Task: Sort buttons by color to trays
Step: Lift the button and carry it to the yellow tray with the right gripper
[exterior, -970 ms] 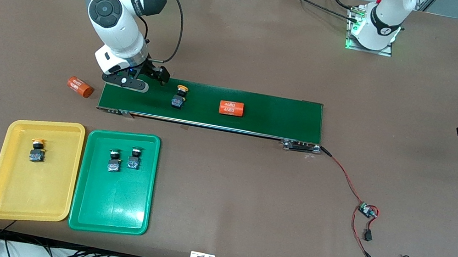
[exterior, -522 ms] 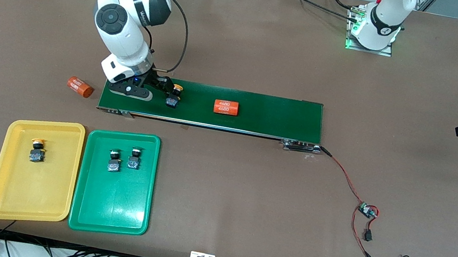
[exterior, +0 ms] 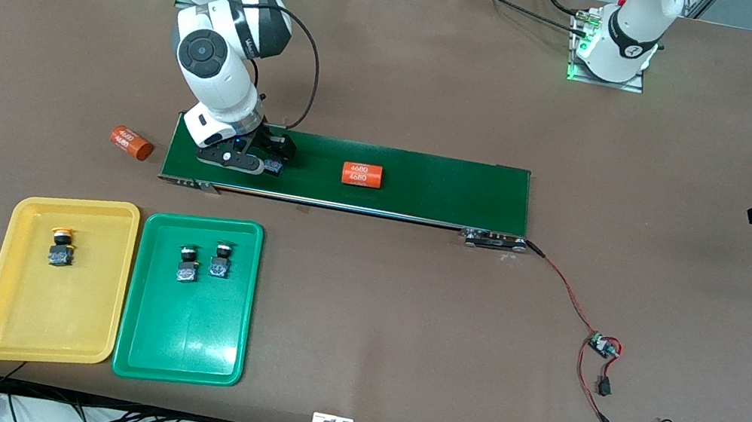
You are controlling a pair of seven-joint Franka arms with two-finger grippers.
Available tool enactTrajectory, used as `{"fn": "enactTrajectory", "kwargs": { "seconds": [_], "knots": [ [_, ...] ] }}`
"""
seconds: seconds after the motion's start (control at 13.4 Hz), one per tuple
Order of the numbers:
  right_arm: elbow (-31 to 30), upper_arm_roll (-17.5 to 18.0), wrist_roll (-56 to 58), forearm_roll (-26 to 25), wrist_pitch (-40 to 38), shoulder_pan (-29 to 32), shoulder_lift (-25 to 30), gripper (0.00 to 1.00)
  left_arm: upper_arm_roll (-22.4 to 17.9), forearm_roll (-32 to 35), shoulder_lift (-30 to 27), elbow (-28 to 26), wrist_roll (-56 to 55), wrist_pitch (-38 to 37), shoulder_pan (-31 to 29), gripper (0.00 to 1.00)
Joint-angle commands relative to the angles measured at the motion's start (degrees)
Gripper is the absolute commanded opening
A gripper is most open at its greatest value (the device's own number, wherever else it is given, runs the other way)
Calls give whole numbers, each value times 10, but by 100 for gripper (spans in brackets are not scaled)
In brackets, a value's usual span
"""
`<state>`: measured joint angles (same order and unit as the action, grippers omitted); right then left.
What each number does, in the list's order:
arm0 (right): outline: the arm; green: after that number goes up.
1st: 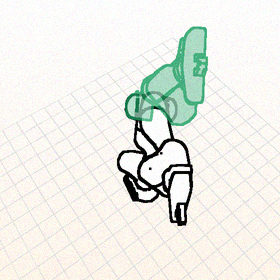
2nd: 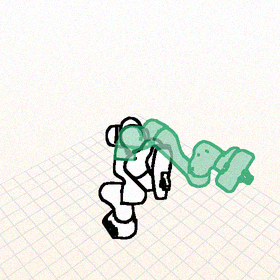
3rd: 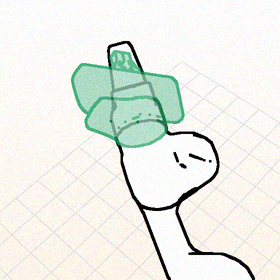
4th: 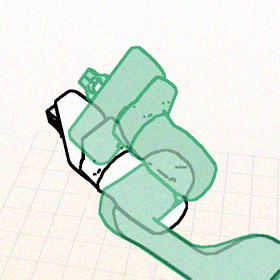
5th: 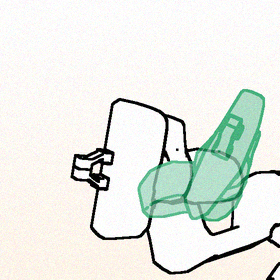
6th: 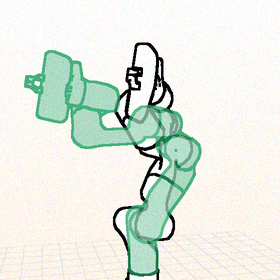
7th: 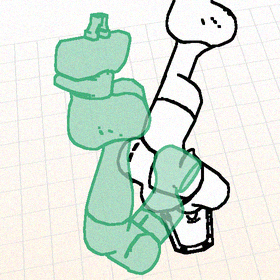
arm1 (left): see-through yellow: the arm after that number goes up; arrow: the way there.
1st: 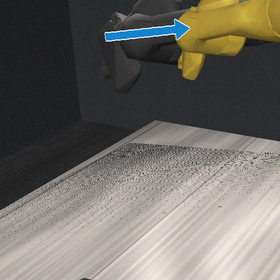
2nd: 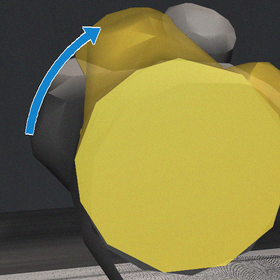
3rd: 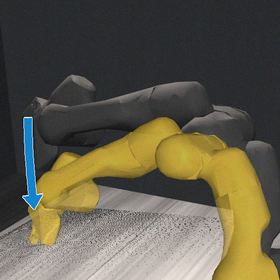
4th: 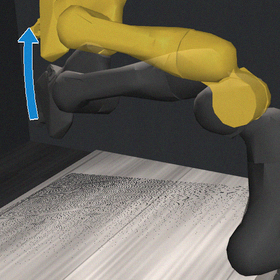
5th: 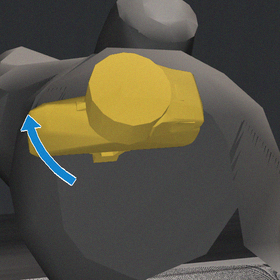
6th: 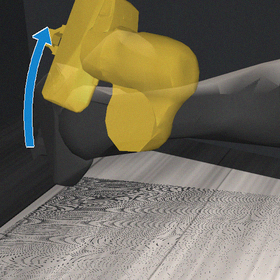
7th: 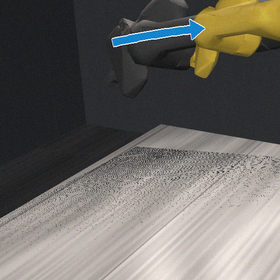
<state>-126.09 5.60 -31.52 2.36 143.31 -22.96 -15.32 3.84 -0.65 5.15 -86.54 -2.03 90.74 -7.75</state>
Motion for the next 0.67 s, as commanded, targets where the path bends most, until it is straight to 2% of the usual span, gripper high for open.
{"fn": "enactTrajectory", "kwargs": {
  "seconds": [0.0,0.07,0.22,0.3,0.37,0.45,0.52,0.6],
  "knots": [
    [2,-6,-9,-3,28,-8,-17,100,1,-16,-10,-9,-1,1,-5,100],
    [2,-6,-8,-4,29,-8,-21,89,1,-17,-9,-9,-1,1,-5,100],
    [2,-6,-4,-25,30,-6,-21,48,0,-17,-8,-9,-1,1,-6,100],
    [1,-7,-3,-32,30,-2,-22,47,0,-17,-8,-9,-1,1,-6,100],
    [1,-7,-2,-33,30,-2,-25,34,0,-17,-8,-9,-1,1,-6,100],
    [2,-9,0,-33,29,-2,-25,14,0,-16,-8,-8,-1,1,-5,100],
    [6,-12,14,-33,26,1,-20,7,0,-17,-8,-8,-1,1,-5,100],
    [17,-17,34,-33,16,5,-13,6,0,-17,-8,-8,-1,1,-5,100]
  ]
}}
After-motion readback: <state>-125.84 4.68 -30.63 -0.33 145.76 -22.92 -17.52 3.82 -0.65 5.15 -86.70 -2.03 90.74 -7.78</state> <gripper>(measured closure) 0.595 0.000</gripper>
